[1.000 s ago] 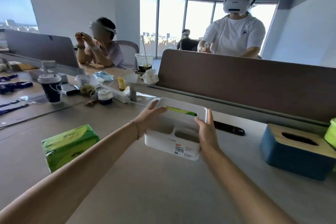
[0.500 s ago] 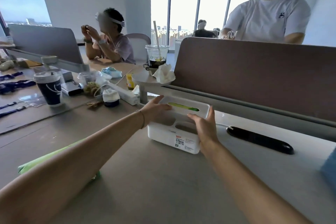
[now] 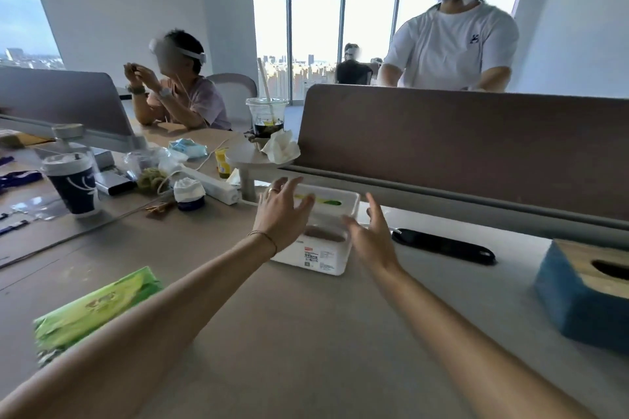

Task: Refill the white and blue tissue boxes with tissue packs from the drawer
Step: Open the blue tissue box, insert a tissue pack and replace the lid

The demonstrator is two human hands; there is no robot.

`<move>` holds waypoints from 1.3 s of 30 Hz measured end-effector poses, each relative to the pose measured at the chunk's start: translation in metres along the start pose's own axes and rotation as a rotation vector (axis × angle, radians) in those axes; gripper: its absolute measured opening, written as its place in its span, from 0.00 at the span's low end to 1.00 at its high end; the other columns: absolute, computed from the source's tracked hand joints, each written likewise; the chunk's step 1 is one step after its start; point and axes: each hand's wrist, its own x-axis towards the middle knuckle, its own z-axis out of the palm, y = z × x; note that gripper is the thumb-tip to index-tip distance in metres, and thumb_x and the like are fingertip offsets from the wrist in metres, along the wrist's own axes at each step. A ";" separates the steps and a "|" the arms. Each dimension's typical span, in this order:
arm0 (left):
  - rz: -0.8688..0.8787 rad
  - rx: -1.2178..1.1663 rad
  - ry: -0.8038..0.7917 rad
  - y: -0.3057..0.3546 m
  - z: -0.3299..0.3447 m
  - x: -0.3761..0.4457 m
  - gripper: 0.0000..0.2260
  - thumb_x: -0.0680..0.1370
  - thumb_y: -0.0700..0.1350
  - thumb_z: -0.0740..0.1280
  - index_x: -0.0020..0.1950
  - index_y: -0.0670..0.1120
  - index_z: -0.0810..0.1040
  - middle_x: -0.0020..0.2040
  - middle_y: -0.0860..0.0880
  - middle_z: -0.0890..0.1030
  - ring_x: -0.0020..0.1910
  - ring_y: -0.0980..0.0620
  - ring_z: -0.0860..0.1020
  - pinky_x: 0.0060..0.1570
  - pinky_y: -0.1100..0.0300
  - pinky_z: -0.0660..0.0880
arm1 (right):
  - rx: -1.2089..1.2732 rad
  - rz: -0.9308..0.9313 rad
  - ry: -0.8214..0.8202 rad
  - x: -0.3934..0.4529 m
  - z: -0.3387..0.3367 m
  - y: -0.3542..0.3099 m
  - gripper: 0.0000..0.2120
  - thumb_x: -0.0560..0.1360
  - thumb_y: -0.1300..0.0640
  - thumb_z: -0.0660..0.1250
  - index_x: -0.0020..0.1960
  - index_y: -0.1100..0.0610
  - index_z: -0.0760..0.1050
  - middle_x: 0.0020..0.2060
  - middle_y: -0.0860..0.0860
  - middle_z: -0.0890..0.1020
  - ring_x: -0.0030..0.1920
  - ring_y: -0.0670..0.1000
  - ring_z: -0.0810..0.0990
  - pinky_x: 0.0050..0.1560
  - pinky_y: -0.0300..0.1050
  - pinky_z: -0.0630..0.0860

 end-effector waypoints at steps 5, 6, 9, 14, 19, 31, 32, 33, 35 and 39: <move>0.115 -0.348 -0.072 0.081 0.035 -0.069 0.21 0.79 0.59 0.62 0.70 0.53 0.74 0.67 0.51 0.73 0.67 0.51 0.72 0.65 0.56 0.69 | -0.184 -0.227 0.124 -0.066 -0.084 0.001 0.28 0.80 0.57 0.66 0.78 0.46 0.65 0.75 0.42 0.70 0.73 0.40 0.66 0.74 0.43 0.63; 0.140 -0.382 -0.092 0.096 0.047 -0.082 0.19 0.80 0.57 0.62 0.70 0.53 0.74 0.68 0.51 0.74 0.68 0.52 0.71 0.65 0.57 0.67 | -0.214 -0.247 0.160 -0.078 -0.102 0.004 0.27 0.79 0.58 0.66 0.77 0.47 0.66 0.74 0.41 0.71 0.72 0.37 0.66 0.73 0.40 0.63; 0.152 -0.503 -0.204 0.139 0.085 -0.111 0.20 0.81 0.57 0.62 0.72 0.52 0.72 0.68 0.53 0.74 0.60 0.63 0.73 0.58 0.67 0.67 | -0.298 -0.256 0.271 -0.109 -0.158 0.016 0.27 0.79 0.60 0.66 0.76 0.48 0.67 0.71 0.37 0.70 0.69 0.33 0.65 0.69 0.31 0.59; 0.103 -0.701 -0.371 0.201 0.150 -0.136 0.19 0.81 0.54 0.63 0.71 0.52 0.73 0.66 0.51 0.75 0.56 0.68 0.74 0.50 0.75 0.68 | -0.377 -0.227 0.504 -0.135 -0.251 0.034 0.23 0.76 0.63 0.68 0.70 0.50 0.74 0.65 0.40 0.75 0.66 0.37 0.70 0.70 0.38 0.65; 0.030 -0.817 -0.453 0.247 0.202 -0.146 0.17 0.85 0.49 0.58 0.73 0.50 0.70 0.68 0.51 0.73 0.65 0.55 0.71 0.58 0.66 0.66 | -0.342 -0.069 0.626 -0.139 -0.325 0.048 0.23 0.76 0.60 0.67 0.70 0.50 0.73 0.70 0.49 0.73 0.72 0.50 0.69 0.74 0.52 0.65; 0.037 -0.792 -0.585 0.280 0.265 -0.142 0.23 0.84 0.58 0.53 0.78 0.52 0.61 0.77 0.50 0.62 0.75 0.52 0.63 0.69 0.58 0.59 | -0.176 0.065 0.530 -0.107 -0.355 0.072 0.16 0.77 0.50 0.66 0.64 0.46 0.79 0.69 0.49 0.74 0.64 0.46 0.74 0.61 0.43 0.68; 0.034 -0.794 -0.586 0.279 0.262 -0.142 0.22 0.84 0.58 0.54 0.77 0.53 0.62 0.77 0.51 0.63 0.74 0.52 0.63 0.68 0.58 0.59 | -0.164 0.075 0.520 -0.108 -0.353 0.069 0.16 0.76 0.48 0.66 0.63 0.45 0.79 0.69 0.49 0.73 0.65 0.46 0.74 0.63 0.44 0.68; 0.034 -0.790 -0.583 0.276 0.258 -0.141 0.22 0.84 0.58 0.54 0.77 0.54 0.62 0.76 0.51 0.64 0.74 0.52 0.63 0.67 0.59 0.59 | -0.156 0.072 0.504 -0.110 -0.350 0.065 0.17 0.75 0.47 0.67 0.63 0.45 0.79 0.70 0.49 0.72 0.66 0.46 0.73 0.65 0.44 0.68; 0.045 -0.785 -0.579 0.270 0.242 -0.143 0.21 0.84 0.58 0.54 0.77 0.55 0.62 0.76 0.52 0.64 0.74 0.53 0.63 0.66 0.59 0.59 | -0.173 0.044 0.448 -0.118 -0.342 0.053 0.18 0.75 0.47 0.68 0.64 0.45 0.78 0.69 0.48 0.70 0.63 0.40 0.72 0.63 0.40 0.67; 0.053 -0.777 -0.534 0.246 0.192 -0.156 0.21 0.85 0.57 0.54 0.77 0.54 0.63 0.75 0.54 0.65 0.74 0.55 0.63 0.67 0.60 0.59 | -0.237 -0.014 0.342 -0.146 -0.314 0.027 0.20 0.75 0.48 0.69 0.66 0.44 0.77 0.69 0.48 0.69 0.60 0.40 0.69 0.62 0.39 0.64</move>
